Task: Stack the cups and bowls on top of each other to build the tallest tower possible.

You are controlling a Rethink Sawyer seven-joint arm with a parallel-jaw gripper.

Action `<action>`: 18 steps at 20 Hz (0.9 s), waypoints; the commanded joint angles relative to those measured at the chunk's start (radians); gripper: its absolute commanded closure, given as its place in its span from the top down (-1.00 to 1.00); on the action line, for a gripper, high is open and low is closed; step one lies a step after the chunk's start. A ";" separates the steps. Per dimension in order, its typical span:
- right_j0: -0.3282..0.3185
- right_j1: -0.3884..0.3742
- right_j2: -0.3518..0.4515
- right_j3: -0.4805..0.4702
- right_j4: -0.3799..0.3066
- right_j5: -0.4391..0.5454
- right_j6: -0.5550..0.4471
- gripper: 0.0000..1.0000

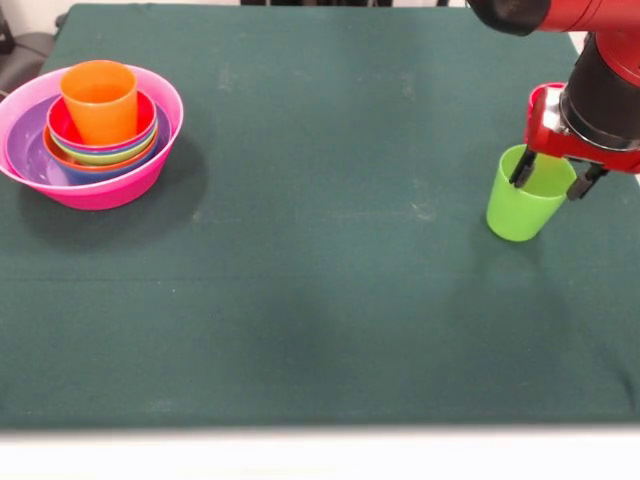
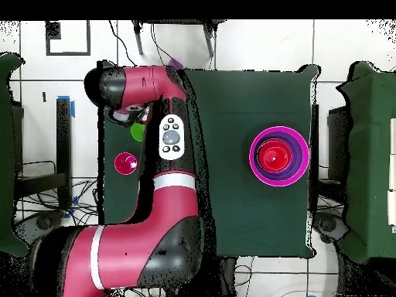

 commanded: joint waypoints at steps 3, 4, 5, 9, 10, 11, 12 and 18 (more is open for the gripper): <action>0.021 -0.005 0.017 0.148 0.035 0.029 0.184 1.00; 0.023 -0.014 0.013 0.155 0.040 0.037 0.182 1.00; 0.023 -0.030 0.009 0.174 0.044 0.036 0.177 1.00; 0.021 -0.065 -0.007 0.207 0.056 0.048 0.159 1.00; 0.022 -0.069 -0.010 0.210 0.059 0.051 0.158 1.00; 0.022 -0.070 -0.012 0.209 0.061 0.054 0.157 1.00; 0.022 -0.068 -0.013 0.210 0.063 0.049 0.157 1.00; 0.026 -0.036 -0.012 0.210 0.078 -0.005 0.161 1.00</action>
